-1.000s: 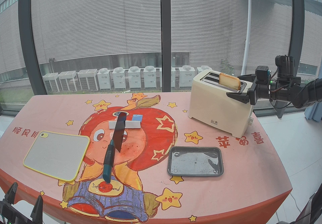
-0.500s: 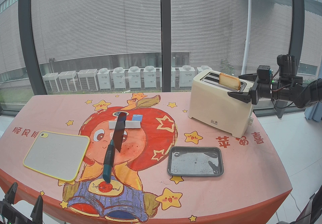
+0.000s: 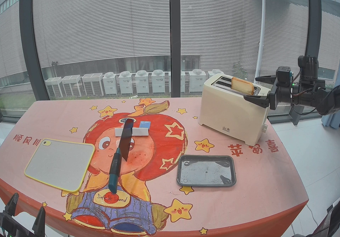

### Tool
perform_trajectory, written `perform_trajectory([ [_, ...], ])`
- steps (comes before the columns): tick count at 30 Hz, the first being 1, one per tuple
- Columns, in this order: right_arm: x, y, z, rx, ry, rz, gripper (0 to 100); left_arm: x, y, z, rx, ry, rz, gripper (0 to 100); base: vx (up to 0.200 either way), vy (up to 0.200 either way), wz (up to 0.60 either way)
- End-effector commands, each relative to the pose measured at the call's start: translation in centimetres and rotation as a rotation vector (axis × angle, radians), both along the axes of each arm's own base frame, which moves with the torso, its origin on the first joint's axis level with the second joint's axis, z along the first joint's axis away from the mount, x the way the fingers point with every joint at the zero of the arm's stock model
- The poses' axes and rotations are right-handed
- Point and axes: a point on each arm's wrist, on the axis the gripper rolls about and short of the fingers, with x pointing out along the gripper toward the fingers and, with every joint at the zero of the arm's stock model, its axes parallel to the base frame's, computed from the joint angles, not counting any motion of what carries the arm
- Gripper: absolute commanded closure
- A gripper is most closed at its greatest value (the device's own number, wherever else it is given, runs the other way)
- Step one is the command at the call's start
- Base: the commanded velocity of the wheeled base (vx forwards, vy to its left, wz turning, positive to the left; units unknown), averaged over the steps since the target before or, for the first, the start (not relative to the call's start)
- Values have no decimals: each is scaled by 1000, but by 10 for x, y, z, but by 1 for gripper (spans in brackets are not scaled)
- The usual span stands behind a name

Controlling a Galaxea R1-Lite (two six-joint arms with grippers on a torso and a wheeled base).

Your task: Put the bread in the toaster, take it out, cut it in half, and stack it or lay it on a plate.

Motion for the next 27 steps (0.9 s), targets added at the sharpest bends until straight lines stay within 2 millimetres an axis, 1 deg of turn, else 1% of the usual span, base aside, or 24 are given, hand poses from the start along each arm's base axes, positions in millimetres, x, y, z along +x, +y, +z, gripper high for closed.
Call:
perform_trajectory([
  [1,-3,-2,6,1,-16,-4,0,1,0,-5,0,19,0,0,0,0,0],
  [7,-13,-3,13,2,-31,-13,0,1,0,-5,0,19,0,0,0,0,0],
  [17,-30,-6,16,-10,-28,-50,0,1,0,-5,0,18,0,0,0,0,0],
  [18,-31,-5,17,-10,-28,-49,100,1,0,-5,0,19,0,0,0,0,0],
  [27,-41,-11,14,-9,-19,-68,100,1,0,-5,0,18,0,0,0,0,0],
])
